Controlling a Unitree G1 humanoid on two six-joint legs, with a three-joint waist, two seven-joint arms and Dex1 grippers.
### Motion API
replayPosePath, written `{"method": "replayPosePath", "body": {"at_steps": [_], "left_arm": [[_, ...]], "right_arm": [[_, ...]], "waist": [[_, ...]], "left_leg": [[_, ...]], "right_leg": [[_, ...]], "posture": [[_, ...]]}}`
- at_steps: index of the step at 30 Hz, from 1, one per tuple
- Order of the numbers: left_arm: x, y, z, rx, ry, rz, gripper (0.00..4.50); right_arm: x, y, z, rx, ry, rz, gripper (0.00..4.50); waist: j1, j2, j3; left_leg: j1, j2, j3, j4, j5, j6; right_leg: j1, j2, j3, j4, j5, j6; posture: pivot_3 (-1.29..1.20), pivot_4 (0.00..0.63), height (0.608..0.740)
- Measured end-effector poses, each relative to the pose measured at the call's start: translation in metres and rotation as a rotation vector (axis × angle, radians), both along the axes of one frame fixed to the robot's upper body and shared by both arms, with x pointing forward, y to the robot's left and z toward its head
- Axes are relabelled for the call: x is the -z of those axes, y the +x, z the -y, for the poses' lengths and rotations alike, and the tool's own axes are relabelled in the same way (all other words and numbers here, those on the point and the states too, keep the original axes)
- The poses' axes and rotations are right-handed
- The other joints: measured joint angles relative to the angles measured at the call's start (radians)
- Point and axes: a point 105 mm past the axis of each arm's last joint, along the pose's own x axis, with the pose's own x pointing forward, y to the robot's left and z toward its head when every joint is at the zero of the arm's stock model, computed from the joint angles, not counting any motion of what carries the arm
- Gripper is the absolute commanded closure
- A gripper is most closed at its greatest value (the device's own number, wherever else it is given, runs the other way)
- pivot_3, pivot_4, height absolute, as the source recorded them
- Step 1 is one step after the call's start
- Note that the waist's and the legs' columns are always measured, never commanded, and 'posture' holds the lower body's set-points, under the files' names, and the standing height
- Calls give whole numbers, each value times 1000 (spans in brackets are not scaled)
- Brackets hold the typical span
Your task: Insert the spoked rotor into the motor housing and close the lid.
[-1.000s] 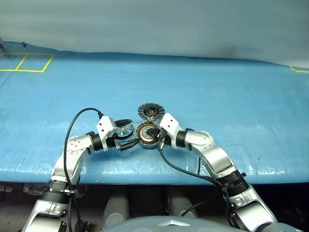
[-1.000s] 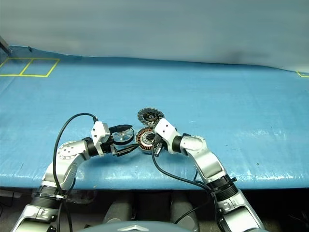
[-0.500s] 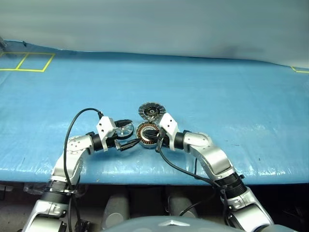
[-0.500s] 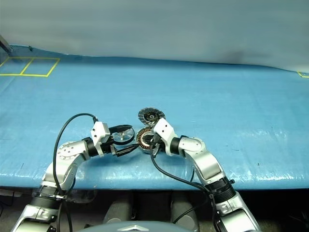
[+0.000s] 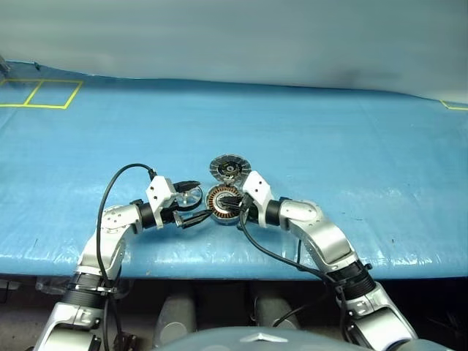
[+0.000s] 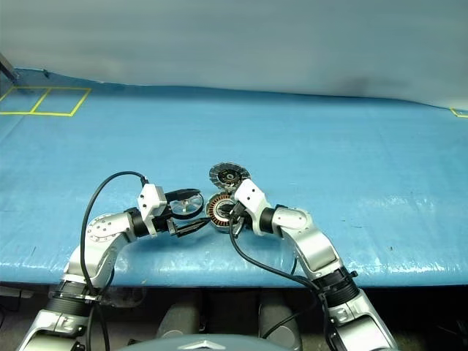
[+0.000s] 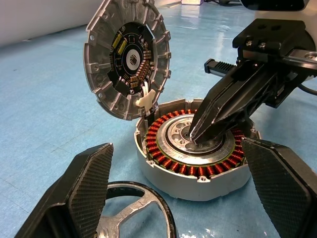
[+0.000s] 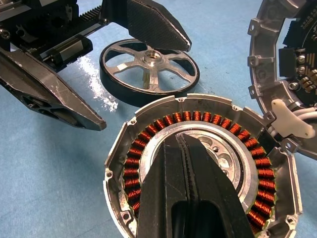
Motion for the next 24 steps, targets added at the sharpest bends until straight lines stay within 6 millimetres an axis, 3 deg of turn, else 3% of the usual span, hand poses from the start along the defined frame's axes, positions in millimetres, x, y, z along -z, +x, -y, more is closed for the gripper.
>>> {"method": "replayPosePath", "body": {"at_steps": [24], "left_arm": [[2,0,-1,-8,3,-4,0]], "right_arm": [[4,4,0,21,-44,-16,4482]], "waist": [[0,0,-2]], "left_leg": [[3,0,0,2,0,0]], "right_leg": [[3,0,0,1,0,0]], "posture": [[0,150,740]]}}
